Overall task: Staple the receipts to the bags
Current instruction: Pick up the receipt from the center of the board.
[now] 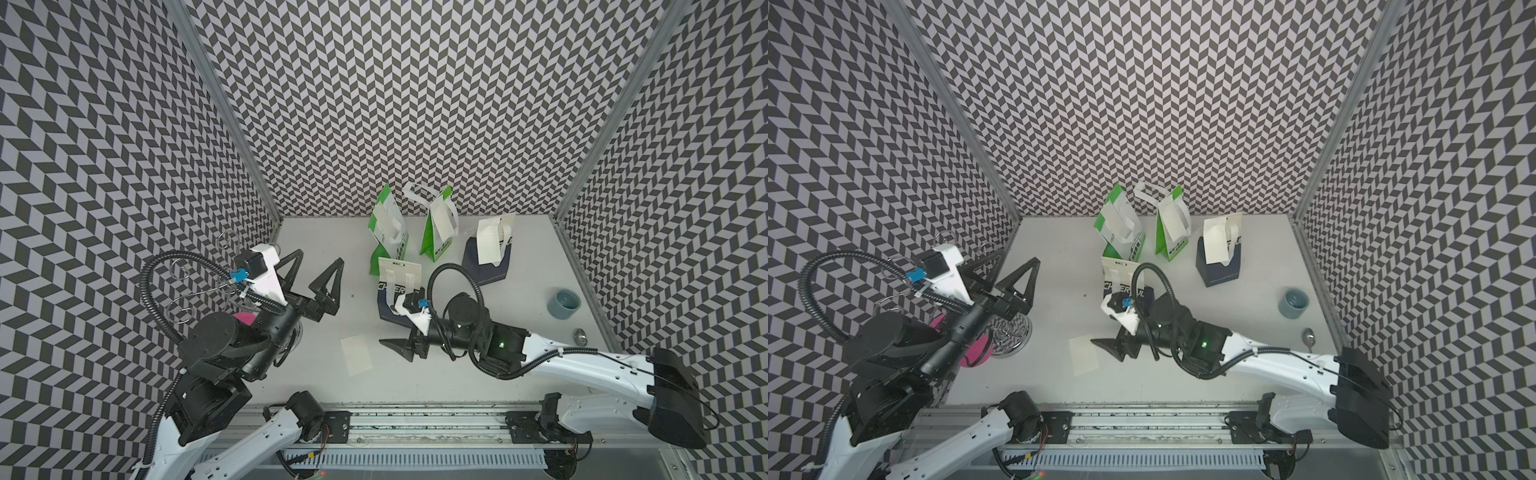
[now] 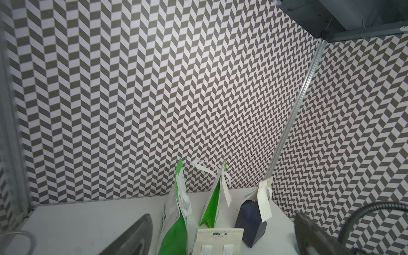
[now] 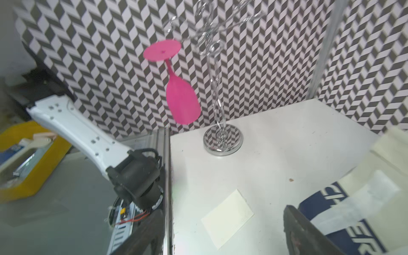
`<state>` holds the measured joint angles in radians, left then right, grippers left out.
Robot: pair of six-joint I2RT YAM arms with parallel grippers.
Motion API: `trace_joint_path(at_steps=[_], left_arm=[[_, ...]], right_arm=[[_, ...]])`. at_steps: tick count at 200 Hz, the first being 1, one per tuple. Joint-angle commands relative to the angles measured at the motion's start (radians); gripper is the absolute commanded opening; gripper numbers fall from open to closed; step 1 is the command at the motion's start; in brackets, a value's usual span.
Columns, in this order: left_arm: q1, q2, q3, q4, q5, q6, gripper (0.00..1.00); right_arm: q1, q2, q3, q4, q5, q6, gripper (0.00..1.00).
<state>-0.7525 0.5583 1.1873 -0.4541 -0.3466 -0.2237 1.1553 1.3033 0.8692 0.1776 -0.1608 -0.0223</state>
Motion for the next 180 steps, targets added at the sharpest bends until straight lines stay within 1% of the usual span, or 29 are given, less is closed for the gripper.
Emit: trace_joint_path(at_steps=[1,27,48,64,80,114,143,150,159,180], left_arm=[[-0.004,-0.025,0.039,-0.042,-0.081,0.035,1.0],[-0.003,-0.04,0.052,-0.068,-0.085,0.042,1.0],[-0.004,-0.055,0.052,-0.078,-0.074,0.038,1.0],[-0.003,-0.061,0.051,-0.082,-0.066,0.035,1.0],[-0.003,-0.063,0.045,-0.084,-0.047,0.029,1.0],[-0.004,-0.064,0.028,-0.088,-0.021,0.012,1.0],[-0.003,-0.069,0.021,-0.083,-0.013,0.007,1.0],[-0.003,-0.07,0.021,-0.083,-0.012,0.006,1.0],[-0.004,-0.072,0.017,-0.078,-0.013,0.007,1.0],[-0.003,-0.075,0.011,-0.072,-0.015,0.006,1.0]], right_arm=[[0.064,0.098,0.005,-0.008,0.094,0.044,0.85],[0.112,0.283,0.083,-0.011,0.127,0.072,0.86],[0.115,0.467,0.245,-0.114,0.148,0.092,0.86],[0.118,0.578,0.331,-0.124,0.177,0.101,0.87],[0.115,0.663,0.393,-0.132,0.254,0.13,0.88],[0.114,0.785,0.483,-0.174,0.331,0.145,0.89],[0.112,0.829,0.498,-0.213,0.393,0.164,0.92],[0.112,0.837,0.497,-0.219,0.38,0.165,0.97],[0.113,0.85,0.501,-0.23,0.374,0.167,1.0],[0.122,0.87,0.51,-0.248,0.325,0.162,0.99]])
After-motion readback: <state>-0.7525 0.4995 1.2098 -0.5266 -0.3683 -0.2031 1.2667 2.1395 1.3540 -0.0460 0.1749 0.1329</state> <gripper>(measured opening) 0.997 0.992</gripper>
